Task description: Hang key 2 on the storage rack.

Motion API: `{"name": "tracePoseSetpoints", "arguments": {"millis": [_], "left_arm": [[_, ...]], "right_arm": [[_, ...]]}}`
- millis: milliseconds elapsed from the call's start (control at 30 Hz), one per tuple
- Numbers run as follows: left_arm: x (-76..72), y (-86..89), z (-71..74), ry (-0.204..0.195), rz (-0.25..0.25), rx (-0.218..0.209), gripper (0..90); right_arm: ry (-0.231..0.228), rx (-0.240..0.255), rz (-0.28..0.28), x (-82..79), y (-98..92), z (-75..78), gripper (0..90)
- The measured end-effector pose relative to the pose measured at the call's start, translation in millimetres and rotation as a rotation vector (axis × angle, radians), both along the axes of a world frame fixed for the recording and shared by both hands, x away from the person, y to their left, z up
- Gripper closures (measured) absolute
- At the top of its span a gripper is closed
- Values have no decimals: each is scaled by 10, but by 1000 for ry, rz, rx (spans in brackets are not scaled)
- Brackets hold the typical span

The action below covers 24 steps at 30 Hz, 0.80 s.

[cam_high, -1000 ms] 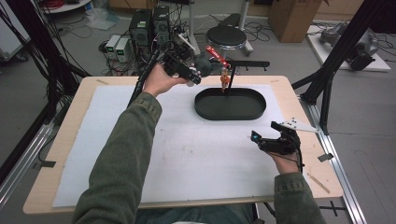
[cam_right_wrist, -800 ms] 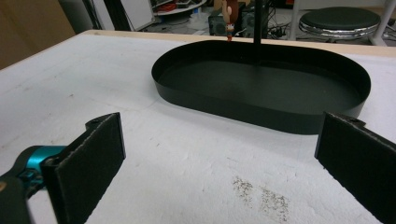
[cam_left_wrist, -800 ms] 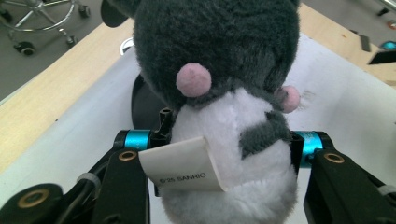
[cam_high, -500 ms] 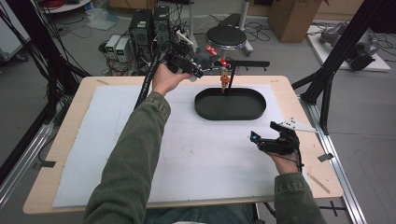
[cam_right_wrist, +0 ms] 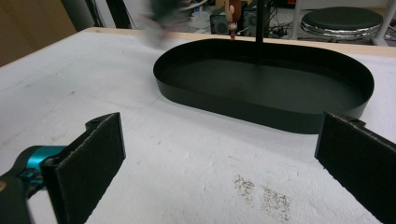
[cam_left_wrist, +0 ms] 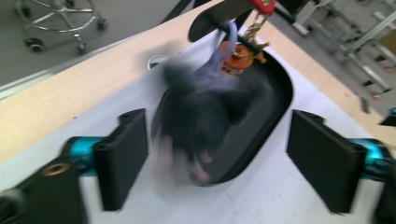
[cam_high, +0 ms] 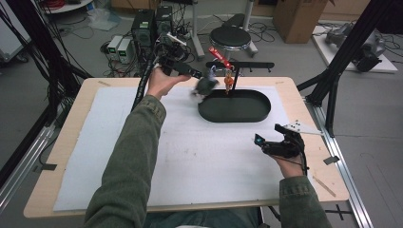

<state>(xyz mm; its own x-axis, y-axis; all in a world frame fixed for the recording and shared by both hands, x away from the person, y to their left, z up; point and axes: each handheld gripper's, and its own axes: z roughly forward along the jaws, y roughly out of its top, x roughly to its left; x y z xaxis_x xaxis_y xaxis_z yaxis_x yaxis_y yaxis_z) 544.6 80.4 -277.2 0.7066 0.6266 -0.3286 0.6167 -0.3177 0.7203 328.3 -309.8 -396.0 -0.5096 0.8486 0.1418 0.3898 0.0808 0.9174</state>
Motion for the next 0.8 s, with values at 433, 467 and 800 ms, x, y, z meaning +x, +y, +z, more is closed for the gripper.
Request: {"name": "tracePoseSetpoints", "arguments": {"millis": [433, 467, 800], "left_arm": [[-249, 201, 51, -112, -8, 34, 93], [-270, 226, 59, -118, -9, 30, 93], [-555, 450, 90, -177, -12, 21, 94]], "right_arm": [[4, -4, -3, -6, 3, 0, 8], [7, -2, -5, -8, 4, 1, 8], [6, -11, -1, -1, 19, -7, 8]]}}
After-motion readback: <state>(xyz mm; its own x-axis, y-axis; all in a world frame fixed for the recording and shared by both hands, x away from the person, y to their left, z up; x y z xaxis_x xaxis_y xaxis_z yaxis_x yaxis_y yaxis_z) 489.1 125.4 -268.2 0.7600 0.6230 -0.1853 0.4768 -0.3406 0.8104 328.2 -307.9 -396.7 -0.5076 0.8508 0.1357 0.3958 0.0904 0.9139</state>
